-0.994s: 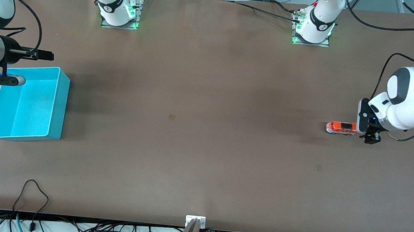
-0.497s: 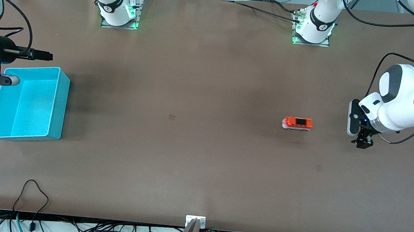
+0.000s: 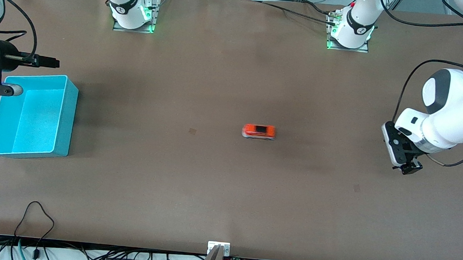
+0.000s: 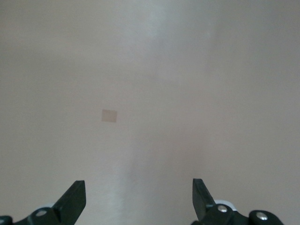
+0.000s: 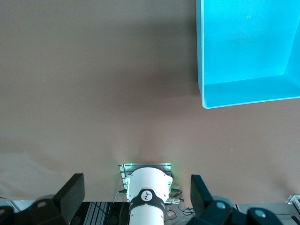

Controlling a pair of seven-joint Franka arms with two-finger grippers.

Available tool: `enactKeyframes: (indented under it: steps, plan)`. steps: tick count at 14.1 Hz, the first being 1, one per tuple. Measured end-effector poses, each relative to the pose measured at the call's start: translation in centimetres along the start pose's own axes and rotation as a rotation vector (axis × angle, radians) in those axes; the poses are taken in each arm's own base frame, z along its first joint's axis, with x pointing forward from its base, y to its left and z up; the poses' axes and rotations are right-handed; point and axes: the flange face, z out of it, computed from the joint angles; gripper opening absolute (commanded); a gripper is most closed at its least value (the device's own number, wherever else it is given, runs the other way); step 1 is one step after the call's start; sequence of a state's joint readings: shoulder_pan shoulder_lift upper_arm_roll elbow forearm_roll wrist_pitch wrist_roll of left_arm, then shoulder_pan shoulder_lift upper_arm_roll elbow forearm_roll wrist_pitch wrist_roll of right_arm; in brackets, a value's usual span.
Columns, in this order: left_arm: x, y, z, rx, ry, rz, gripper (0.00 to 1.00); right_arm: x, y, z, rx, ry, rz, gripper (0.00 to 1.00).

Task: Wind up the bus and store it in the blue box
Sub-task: 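Raise and withdraw the left gripper as the bus rolls toward the box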

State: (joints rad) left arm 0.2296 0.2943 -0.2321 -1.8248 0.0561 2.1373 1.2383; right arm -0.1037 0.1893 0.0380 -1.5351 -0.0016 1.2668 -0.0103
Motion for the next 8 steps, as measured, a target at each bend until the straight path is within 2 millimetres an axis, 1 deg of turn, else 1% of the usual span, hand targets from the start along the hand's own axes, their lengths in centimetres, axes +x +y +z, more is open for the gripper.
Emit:
enactKeyframes:
  steps: [2, 4, 6, 8]
  plan:
    - [-0.6, -0.6, -0.4, 0.004, 0.015, -0.160, 1.00, 0.0, 0.0, 0.0, 0.000, 0.000, -0.001, 1.00]
    - [-1.0, -1.2, -1.2, 0.022, 0.022, -0.299, 1.00, 0.0, -0.2, 0.0, -0.002, 0.000, -0.004, 1.00]
    - [-1.0, -2.0, -2.8, 0.051, 0.035, -0.409, 1.00, 0.0, -0.3, 0.0, -0.010, 0.000, -0.007, 1.00]
    - [-0.7, -2.5, -4.3, 0.066, 0.039, -0.484, 1.00, 0.0, -0.3, 0.0, -0.024, 0.000, -0.006, 1.00]
